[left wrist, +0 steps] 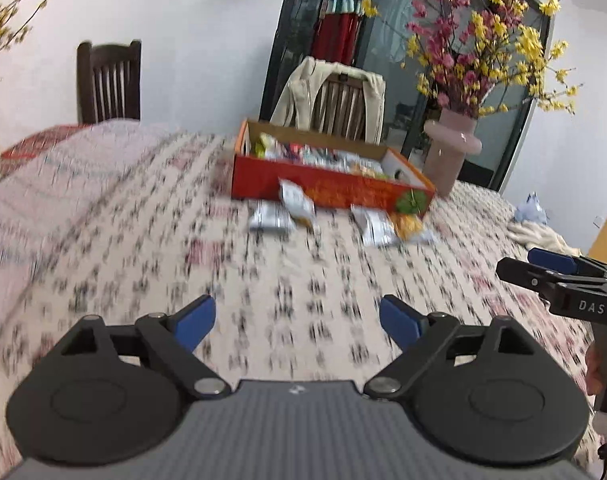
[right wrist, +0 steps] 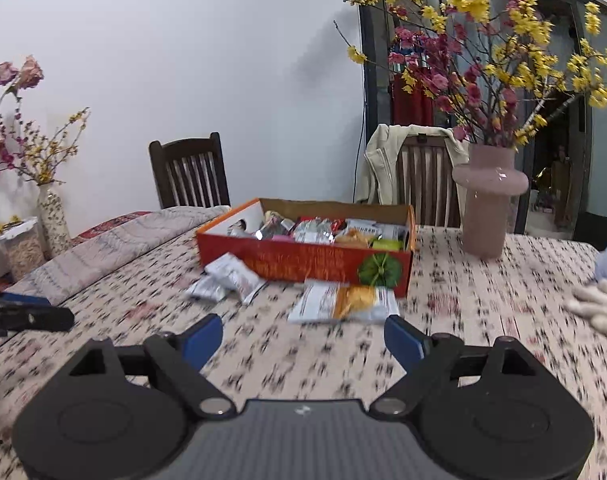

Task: Organize snacks
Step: 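Move both tools back from the box toward the remaining sachets, then grasp a white sachet with the left tool while the right tool grasps the gold crisp packet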

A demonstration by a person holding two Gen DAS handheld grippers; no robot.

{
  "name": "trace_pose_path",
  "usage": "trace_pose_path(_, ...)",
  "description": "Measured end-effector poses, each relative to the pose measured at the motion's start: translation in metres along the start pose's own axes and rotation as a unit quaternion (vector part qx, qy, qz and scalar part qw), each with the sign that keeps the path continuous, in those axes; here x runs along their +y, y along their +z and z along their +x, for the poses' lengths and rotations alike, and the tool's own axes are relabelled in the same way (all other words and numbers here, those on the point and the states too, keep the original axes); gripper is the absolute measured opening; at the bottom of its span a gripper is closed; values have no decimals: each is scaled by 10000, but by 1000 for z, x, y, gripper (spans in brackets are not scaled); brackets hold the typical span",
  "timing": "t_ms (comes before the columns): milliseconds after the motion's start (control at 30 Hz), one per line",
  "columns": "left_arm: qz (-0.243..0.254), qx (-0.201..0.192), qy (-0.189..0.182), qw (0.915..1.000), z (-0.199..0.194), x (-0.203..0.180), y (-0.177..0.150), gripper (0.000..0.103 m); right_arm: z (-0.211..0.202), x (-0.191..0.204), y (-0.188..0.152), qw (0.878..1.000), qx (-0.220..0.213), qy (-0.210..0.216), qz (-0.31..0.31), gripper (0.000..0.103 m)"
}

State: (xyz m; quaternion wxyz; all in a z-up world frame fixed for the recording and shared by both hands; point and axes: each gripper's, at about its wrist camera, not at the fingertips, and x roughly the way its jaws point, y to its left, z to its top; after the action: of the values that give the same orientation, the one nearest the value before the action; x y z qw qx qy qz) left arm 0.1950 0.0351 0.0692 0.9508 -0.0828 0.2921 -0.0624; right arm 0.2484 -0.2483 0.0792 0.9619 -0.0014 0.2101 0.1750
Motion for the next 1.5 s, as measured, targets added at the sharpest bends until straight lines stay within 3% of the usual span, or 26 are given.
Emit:
trace_pose_path(300, -57, 204, 176, 9996, -38, -9, -46, 91, -48, 13, -57, 9996, 205, 144, 132, 90)
trace_pose_path(433, 73, 34, 288, 9996, -53, -11, -56, 91, -60, 20, -71, 9993, 264, 242, 102, 90)
trace_pose_path(633, -10, 215, 286, 9994, -42, -8, -56, 91, -66, 22, -79, 9993, 242, 235, 144, 91)
trace_pose_path(933, 31, 423, 263, 9988, -1, -5, -32, 91, -43, 6, -71, 9987, 416, 28, 307, 93)
trace_pose_path(1233, 259, 440, 126, 9986, 51, 8, 26, 91, 6, -18, -41, 9966, 709, -235, 341, 93)
trace_pose_path(1500, 379, 742, 158, 9964, 141, 29, 79, 83, 73, -41, 6, 9958, 827, -347, 170, 93)
